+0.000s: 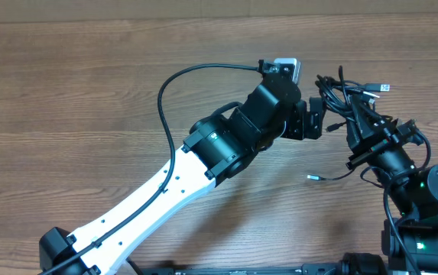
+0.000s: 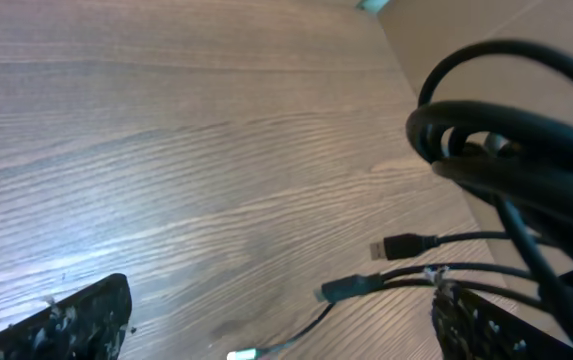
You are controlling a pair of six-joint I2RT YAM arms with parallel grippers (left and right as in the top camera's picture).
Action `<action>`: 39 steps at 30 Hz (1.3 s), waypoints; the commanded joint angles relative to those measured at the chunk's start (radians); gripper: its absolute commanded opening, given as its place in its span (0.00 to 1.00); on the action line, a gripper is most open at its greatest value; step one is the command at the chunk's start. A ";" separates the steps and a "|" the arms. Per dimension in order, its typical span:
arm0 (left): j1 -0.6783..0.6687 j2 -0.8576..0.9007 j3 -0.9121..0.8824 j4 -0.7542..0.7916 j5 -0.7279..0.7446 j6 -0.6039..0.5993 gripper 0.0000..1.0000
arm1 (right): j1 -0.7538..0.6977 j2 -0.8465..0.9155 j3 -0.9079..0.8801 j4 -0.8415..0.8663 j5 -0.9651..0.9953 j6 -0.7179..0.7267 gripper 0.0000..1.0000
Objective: Untangle cables
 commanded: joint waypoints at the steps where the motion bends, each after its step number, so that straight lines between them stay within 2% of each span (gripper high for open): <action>1: -0.014 -0.013 0.020 -0.013 0.032 0.067 0.95 | 0.010 -0.006 0.003 0.013 -0.031 0.002 0.04; 5: -0.014 -0.045 0.021 -0.042 0.049 0.126 0.92 | 0.010 -0.006 0.003 0.013 -0.024 -0.130 0.04; 10: -0.013 -0.131 0.021 -0.092 0.042 0.178 0.91 | 0.010 -0.006 0.003 0.009 -0.025 -0.402 0.04; 20: 0.061 -0.242 0.021 -0.184 0.044 0.151 0.95 | 0.010 -0.006 0.003 -0.011 -0.087 -0.933 0.04; 25: 0.113 -0.243 0.021 -0.194 0.154 0.140 0.96 | 0.010 -0.006 0.003 0.000 -0.198 -1.187 0.04; 29: 0.146 -0.243 0.021 -0.193 0.231 0.141 1.00 | 0.010 -0.006 0.003 0.053 -0.377 -1.406 0.04; 33: 0.157 -0.243 0.021 -0.191 0.309 0.167 1.00 | 0.010 -0.006 0.003 0.103 -0.513 -1.512 0.04; 35: 0.158 -0.243 0.021 -0.188 0.372 0.233 0.95 | 0.010 -0.006 0.003 0.104 -0.523 -1.528 0.04; 39: 0.158 -0.243 0.021 -0.198 0.505 0.383 0.94 | 0.010 -0.006 0.003 0.104 -0.523 -1.527 0.04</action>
